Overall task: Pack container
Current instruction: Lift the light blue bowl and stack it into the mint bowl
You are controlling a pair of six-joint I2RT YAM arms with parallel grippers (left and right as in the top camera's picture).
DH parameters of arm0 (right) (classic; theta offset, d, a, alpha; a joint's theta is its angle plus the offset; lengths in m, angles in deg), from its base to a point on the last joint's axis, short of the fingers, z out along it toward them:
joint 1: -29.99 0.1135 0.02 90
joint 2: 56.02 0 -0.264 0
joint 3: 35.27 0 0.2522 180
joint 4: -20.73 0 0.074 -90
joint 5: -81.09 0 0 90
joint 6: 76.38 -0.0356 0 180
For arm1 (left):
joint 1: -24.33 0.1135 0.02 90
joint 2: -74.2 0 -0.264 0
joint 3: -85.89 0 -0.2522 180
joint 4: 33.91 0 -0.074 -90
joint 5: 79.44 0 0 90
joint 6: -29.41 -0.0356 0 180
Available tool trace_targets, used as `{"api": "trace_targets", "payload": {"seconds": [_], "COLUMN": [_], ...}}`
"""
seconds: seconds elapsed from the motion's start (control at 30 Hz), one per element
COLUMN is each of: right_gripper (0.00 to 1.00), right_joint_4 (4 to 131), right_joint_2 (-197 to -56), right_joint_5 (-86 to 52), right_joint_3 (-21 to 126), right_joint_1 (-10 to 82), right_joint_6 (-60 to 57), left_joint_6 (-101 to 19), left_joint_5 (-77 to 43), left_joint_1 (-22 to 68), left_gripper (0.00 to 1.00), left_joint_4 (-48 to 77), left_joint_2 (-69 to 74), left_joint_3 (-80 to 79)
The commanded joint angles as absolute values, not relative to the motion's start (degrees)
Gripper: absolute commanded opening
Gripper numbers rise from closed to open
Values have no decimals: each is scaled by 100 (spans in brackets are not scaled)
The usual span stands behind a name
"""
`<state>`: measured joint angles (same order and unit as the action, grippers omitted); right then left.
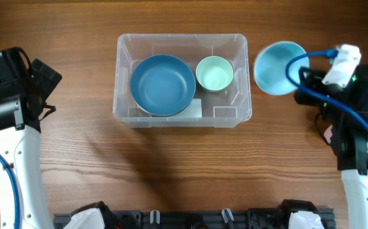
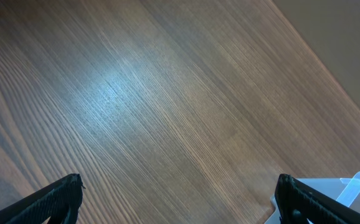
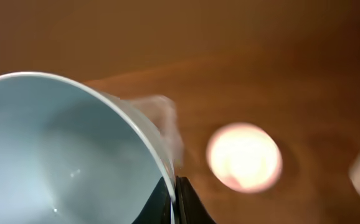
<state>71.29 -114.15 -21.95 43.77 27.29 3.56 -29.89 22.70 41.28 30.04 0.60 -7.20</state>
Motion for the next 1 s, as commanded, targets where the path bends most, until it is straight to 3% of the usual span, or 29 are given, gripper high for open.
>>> {"api": "trace_targets", "payload": {"seconds": [0.0,0.47,0.97], "right_gripper": [4,4,4], "right_joint_4": [7002,6890,6962], "right_joint_2": [-11649,-14486,-15874], "right_joint_5": [-1675,-193,13], "right_joint_3": [4878,5995,6019], "right_joint_1": [3396,4974,5077], "right_joint_6": [618,791,874], "left_joint_6": [-3015,-3015,-3015], "left_joint_5": [2239,2239,2239], "left_joint_1": [4154,4154,4154], "left_gripper": [100,100,100], "left_joint_4": [3013,3011,3011], "left_joint_2": [36,36,36], "left_joint_3": [-672,-672,-672]}}
